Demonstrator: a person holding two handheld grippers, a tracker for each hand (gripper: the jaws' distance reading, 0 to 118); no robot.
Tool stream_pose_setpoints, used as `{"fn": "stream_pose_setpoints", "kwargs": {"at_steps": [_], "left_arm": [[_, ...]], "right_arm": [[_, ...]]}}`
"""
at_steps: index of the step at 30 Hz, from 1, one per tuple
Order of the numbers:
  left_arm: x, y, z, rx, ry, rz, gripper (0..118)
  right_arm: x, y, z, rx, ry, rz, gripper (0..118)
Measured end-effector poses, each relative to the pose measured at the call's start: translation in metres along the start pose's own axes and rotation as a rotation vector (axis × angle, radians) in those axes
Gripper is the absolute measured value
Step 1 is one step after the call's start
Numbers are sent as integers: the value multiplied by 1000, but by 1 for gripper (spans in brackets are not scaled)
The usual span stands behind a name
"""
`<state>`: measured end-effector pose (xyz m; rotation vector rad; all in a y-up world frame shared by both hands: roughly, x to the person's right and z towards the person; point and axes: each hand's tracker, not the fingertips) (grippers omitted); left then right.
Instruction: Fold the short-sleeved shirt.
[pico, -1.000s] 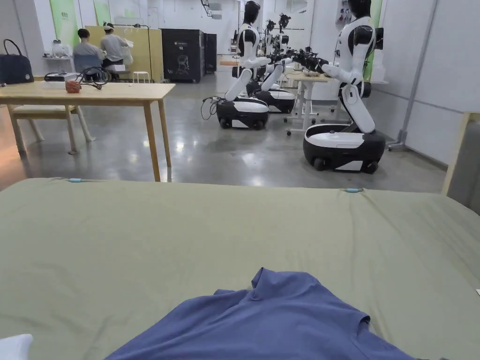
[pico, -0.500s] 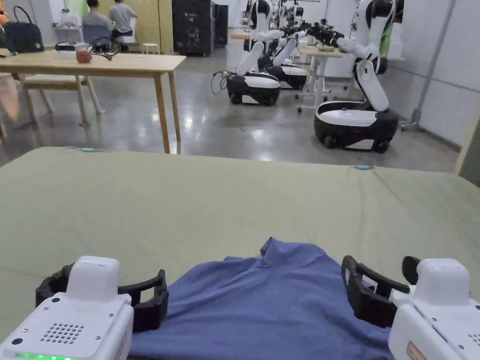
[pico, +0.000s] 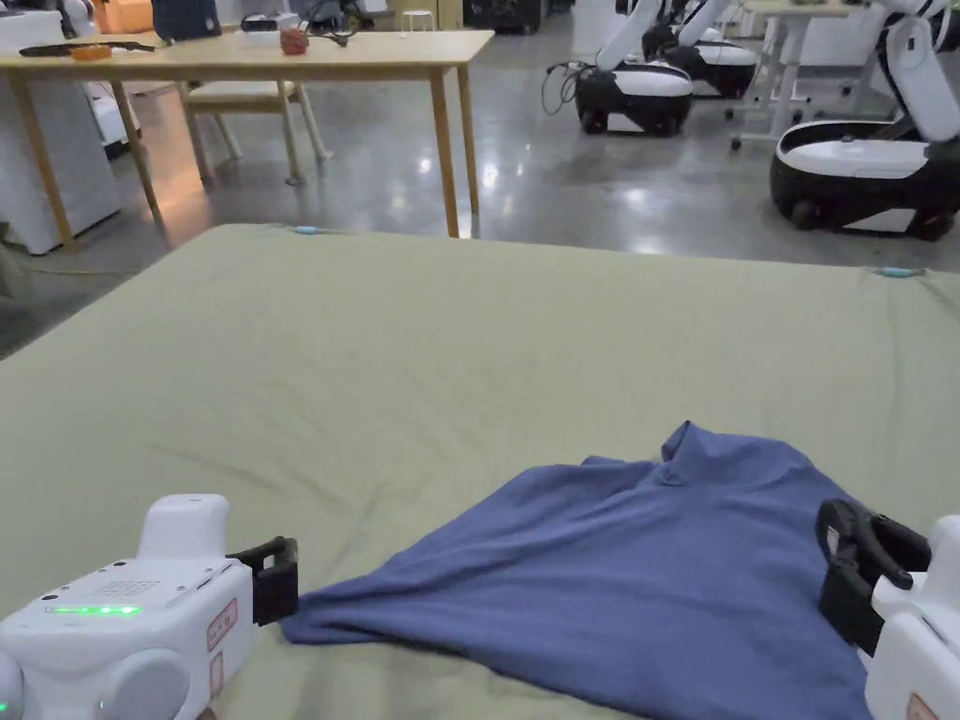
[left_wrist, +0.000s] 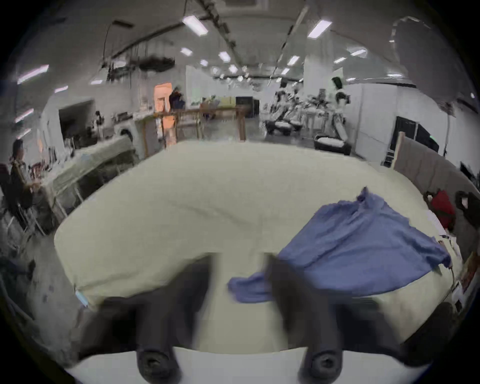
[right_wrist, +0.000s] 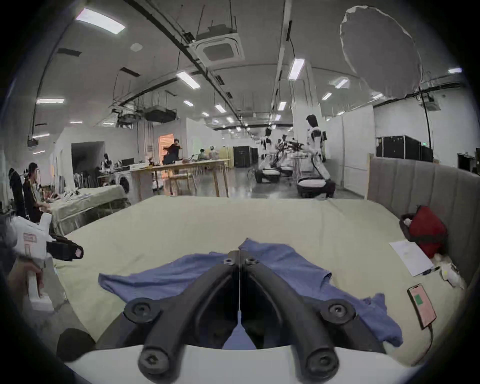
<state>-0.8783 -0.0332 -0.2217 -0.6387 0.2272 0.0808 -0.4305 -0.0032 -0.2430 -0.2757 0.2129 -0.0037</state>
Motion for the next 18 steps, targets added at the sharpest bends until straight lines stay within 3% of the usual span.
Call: {"fn": "stream_pose_setpoints", "kwargs": {"at_steps": [1,2,3,8,10,11,13,14,15,16,18], "left_arm": [[-3,-5,-9,-3,24,-3,103],[-4,-8,-15,1,16,-5,117],[-6,-13,-15,63,-42,16,117],[4,-8,-65,-119,-89,26,116],[13,-9,-83,-196,-105,15,107],[16,-10,-90,-229,-105,7,94],[12,-19,-119,-270,-111,4,53],[12,-19,-120,-267,-134,14,40],[13,-17,-115,-243,-135,19,14],[14,-10,-107,-227,-153,23,2],[18,1,-92,-192,-199,54,0]], "right_arm": [[-1,-5,-5,-15,2,-3,2],[-2,-9,-9,-29,3,-4,2],[-2,-14,-16,-48,4,-5,2],[0,-25,-37,-116,2,-10,2],[6,-27,-44,-137,-4,2,2],[10,-27,-49,-147,-7,2,2],[21,-26,-62,-186,-16,-5,2],[28,-25,-69,-206,-26,-6,2],[38,-22,-79,-238,-44,1,2],[47,-19,-90,-254,-67,13,2],[72,-10,-126,-307,-86,44,2]]}}
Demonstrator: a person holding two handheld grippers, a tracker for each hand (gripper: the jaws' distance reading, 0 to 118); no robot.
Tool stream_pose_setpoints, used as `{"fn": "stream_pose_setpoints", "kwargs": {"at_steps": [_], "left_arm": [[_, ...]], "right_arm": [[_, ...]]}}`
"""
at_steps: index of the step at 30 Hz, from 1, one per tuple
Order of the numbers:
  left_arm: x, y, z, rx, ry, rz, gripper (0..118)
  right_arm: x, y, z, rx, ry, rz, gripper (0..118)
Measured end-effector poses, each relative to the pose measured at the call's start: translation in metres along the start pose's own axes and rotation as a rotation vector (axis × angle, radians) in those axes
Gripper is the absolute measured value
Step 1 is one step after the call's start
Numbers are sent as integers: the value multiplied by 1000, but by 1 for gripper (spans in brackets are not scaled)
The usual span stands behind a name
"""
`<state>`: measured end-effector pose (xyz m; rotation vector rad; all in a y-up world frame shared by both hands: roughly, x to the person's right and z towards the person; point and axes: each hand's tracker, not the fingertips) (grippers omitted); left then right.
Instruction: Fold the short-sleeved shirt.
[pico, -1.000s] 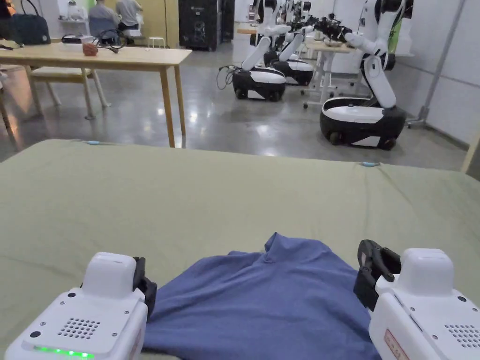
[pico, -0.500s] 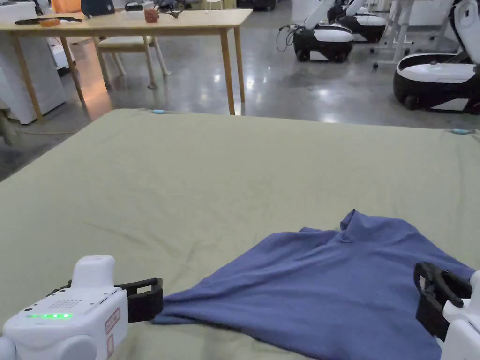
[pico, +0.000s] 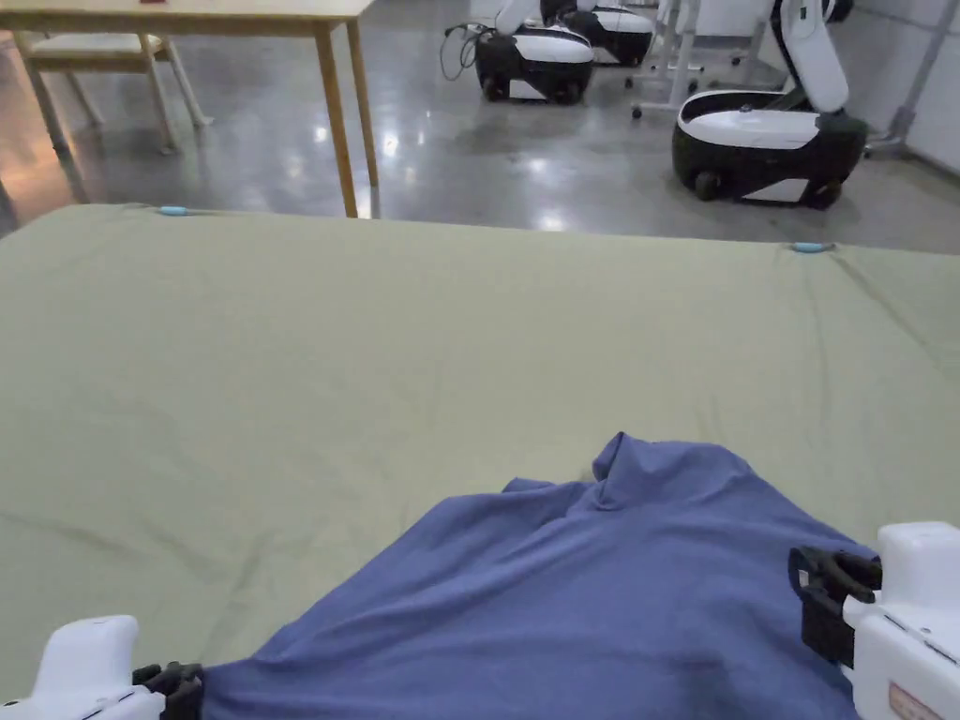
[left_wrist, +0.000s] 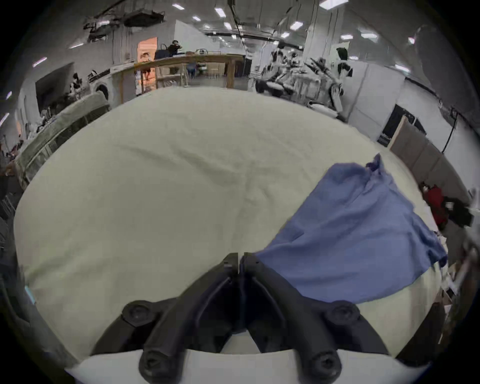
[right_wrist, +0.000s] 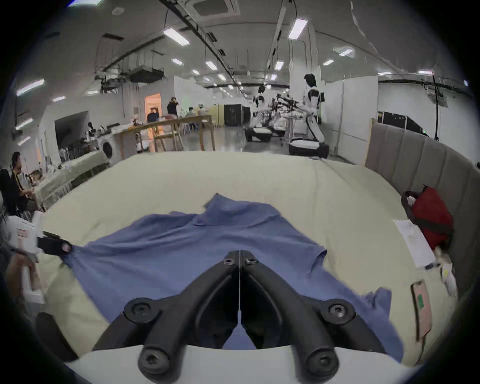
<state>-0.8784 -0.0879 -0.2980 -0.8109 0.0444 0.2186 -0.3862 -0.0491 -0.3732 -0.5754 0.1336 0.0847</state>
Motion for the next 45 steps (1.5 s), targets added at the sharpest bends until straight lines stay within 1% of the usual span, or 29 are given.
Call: {"fn": "stream_pose_setpoints", "kwargs": {"at_steps": [1,2,3,4,5,6,7,8,9,12,13,14,15,16,17,18,19,21,22,24,27,28,30,33,35,40,42,45], "left_arm": [[4,3,8,30,5,-19,0],[12,7,13,45,16,-44,0],[17,11,17,47,7,-51,0],[21,14,20,47,7,-56,0],[24,17,23,58,9,-61,0],[25,19,24,58,1,-59,0],[25,21,24,55,-9,-58,0],[27,23,25,57,-10,-53,0],[29,24,25,55,-4,-50,0],[31,26,17,29,32,-42,0],[30,26,14,17,36,-34,0],[26,24,11,1,32,-26,0],[25,23,9,-5,34,-20,0],[24,22,7,-12,36,-20,0],[23,22,5,-29,36,-26,0],[17,19,2,-35,30,-25,0],[15,17,1,-38,24,-25,0],[11,19,-1,-41,9,-21,0],[8,18,-2,-39,7,-21,0],[3,24,-2,-22,-9,-19,0],[8,40,5,26,-22,-31,0],[9,47,7,43,-26,-42,0],[17,70,13,84,-39,-70,0],[28,115,28,169,-54,-106,0],[40,148,43,228,-38,-133,0],[73,242,84,355,-9,-198,0],[87,282,105,455,-28,-196,0],[108,340,134,510,-2,-193,0]], "right_arm": [[9,9,-18,-39,5,9,2],[20,20,-43,-94,15,11,7],[31,29,-70,-136,27,6,27],[39,36,-93,-183,34,14,64],[45,43,-121,-235,32,38,115],[48,51,-134,-194,44,42,118],[51,58,-149,-209,46,63,114],[53,65,-166,-239,68,74,114],[56,67,-190,-250,79,65,114],[52,70,-229,-282,57,62,114],[51,65,-236,-298,52,76,113],[47,61,-242,-357,70,97,103],[43,56,-248,-426,77,114,83],[40,52,-247,-430,85,101,75],[40,53,-235,-331,51,78,57],[40,55,-229,-336,101,33,22],[39,55,-224,-342,111,12,4],[31,61,-202,-316,68,31,4],[30,63,-194,-313,86,19,4],[25,71,-170,-272,69,14,4],[31,92,-131,-181,72,-56,4],[32,100,-117,-150,63,-53,4],[31,121,-77,-78,40,-20,4],[34,158,-21,23,30,5,4],[40,187,11,93,-3,33,4],[72,270,76,233,-24,-14,4],[87,307,96,317,-27,-28,4],[102,359,120,401,-29,-64,4]]}}
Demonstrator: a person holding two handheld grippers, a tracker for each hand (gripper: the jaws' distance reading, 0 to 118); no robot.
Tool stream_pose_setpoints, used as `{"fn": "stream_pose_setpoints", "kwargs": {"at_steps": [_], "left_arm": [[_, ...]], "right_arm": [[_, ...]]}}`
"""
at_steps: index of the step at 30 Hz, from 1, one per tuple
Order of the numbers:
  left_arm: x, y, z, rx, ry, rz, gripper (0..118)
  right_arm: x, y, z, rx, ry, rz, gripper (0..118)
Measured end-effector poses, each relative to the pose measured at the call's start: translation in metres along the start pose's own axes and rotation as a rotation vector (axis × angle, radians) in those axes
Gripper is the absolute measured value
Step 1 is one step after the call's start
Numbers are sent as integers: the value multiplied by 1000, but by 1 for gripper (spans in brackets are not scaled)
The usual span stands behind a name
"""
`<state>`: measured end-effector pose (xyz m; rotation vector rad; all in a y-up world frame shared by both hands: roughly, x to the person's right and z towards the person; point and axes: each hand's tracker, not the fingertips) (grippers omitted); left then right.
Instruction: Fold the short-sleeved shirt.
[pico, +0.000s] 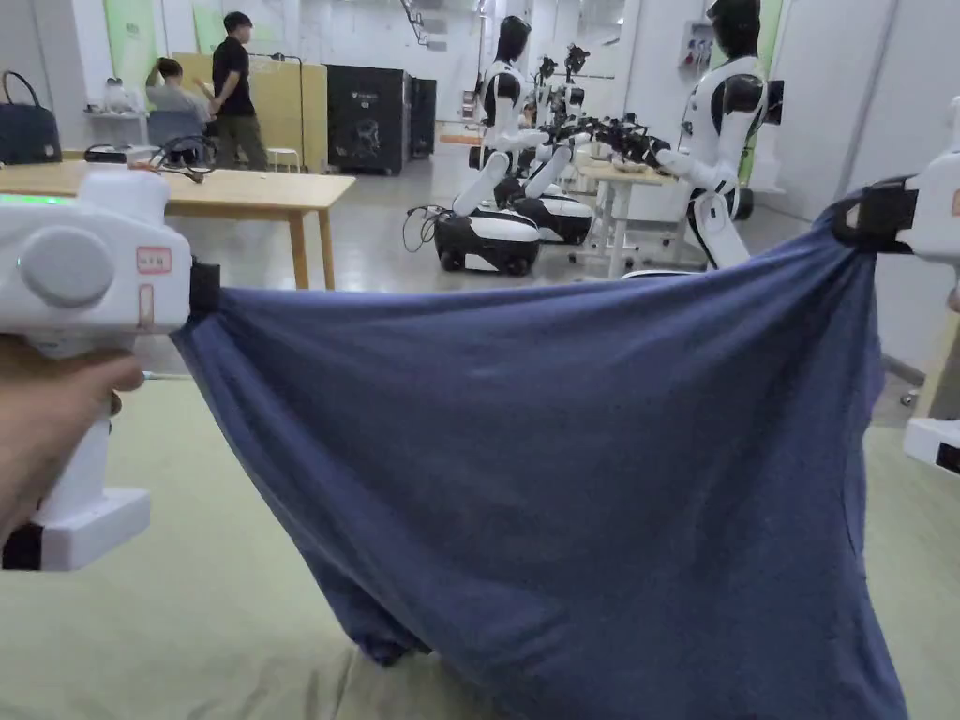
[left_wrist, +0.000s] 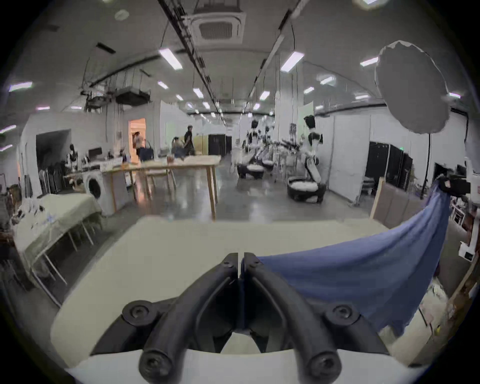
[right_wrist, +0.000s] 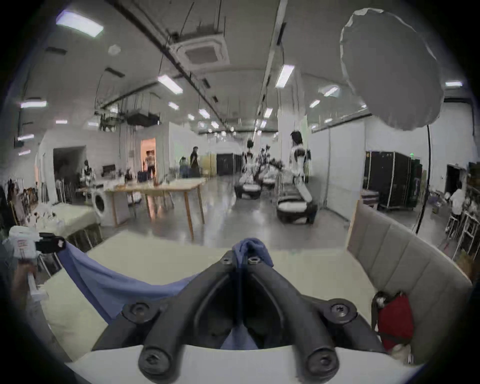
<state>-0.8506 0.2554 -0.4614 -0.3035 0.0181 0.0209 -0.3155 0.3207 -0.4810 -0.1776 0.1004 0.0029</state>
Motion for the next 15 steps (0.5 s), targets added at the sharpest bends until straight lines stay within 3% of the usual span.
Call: {"fn": "stream_pose_setpoints", "kwargs": {"at_steps": [9,15], "left_arm": [[11,141,2,182,147,-113,0],[15,144,-11,183,149,-123,0]], "right_arm": [[-1,110,3,178,0,23,4],[7,101,-22,183,-4,6,4]]}}
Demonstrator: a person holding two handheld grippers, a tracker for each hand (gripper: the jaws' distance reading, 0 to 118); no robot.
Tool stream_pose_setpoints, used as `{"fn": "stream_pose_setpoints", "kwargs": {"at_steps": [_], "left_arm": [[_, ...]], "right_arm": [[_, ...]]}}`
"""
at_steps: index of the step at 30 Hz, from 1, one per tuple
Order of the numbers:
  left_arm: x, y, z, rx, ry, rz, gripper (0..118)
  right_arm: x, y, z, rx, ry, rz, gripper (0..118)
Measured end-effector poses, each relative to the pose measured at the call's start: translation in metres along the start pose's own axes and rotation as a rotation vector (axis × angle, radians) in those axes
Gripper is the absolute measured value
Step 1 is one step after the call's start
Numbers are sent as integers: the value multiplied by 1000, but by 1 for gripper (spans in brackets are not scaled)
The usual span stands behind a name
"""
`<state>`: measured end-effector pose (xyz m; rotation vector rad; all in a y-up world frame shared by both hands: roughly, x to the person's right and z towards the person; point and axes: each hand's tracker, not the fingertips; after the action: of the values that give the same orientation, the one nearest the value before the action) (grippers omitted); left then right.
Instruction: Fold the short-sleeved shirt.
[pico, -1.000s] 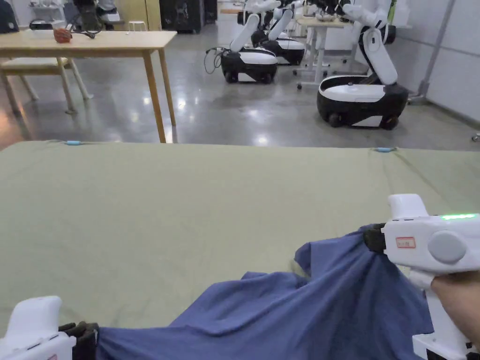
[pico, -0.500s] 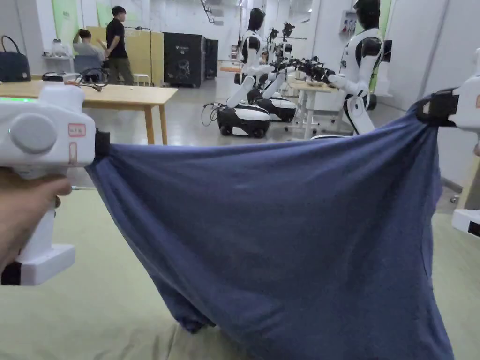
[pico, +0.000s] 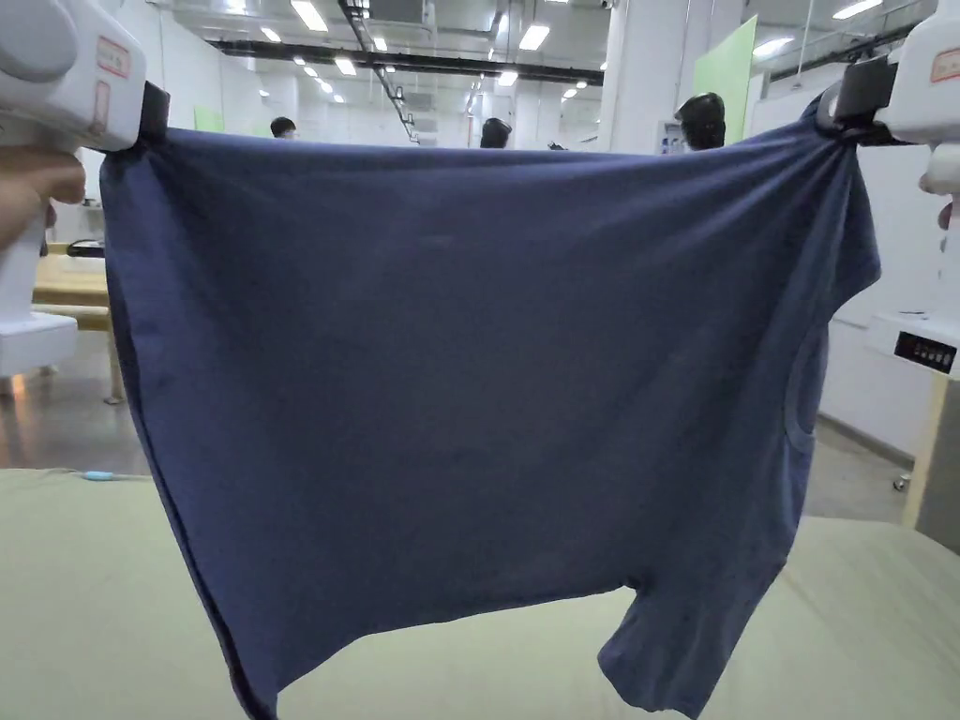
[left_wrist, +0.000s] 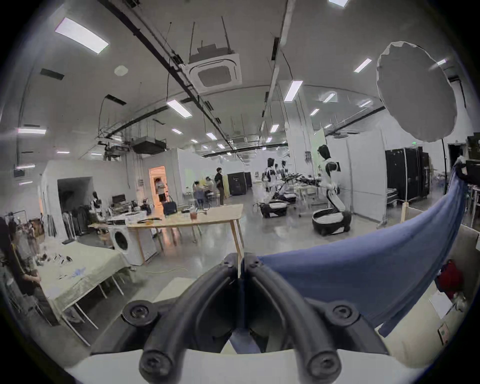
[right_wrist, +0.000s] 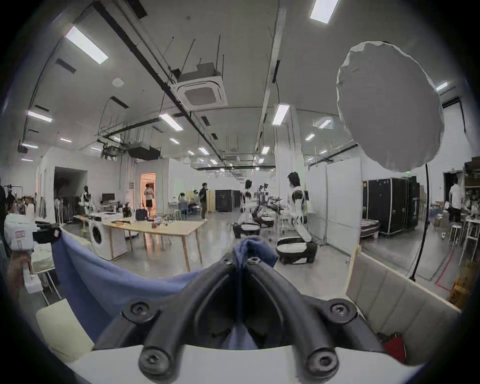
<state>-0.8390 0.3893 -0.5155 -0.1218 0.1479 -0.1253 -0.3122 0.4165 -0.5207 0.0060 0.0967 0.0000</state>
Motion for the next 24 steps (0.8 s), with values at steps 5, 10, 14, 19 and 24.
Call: {"fn": "stream_pose_setpoints", "kwargs": {"at_steps": [5,10,14,19,24], "left_arm": [[11,-92,-30,-113,-113,123,0],[36,-183,-16,-140,-94,132,0],[42,-208,23,-165,-123,142,0],[44,-241,110,-184,-169,129,0],[47,-325,203,-323,-187,91,0]], "right_arm": [[16,-88,-22,-77,-2,-44,4],[32,-171,-13,-115,-12,-92,4],[40,-189,29,-142,14,-102,4],[40,-223,122,-184,43,-53,4],[35,-311,225,-328,40,-62,4]]}}
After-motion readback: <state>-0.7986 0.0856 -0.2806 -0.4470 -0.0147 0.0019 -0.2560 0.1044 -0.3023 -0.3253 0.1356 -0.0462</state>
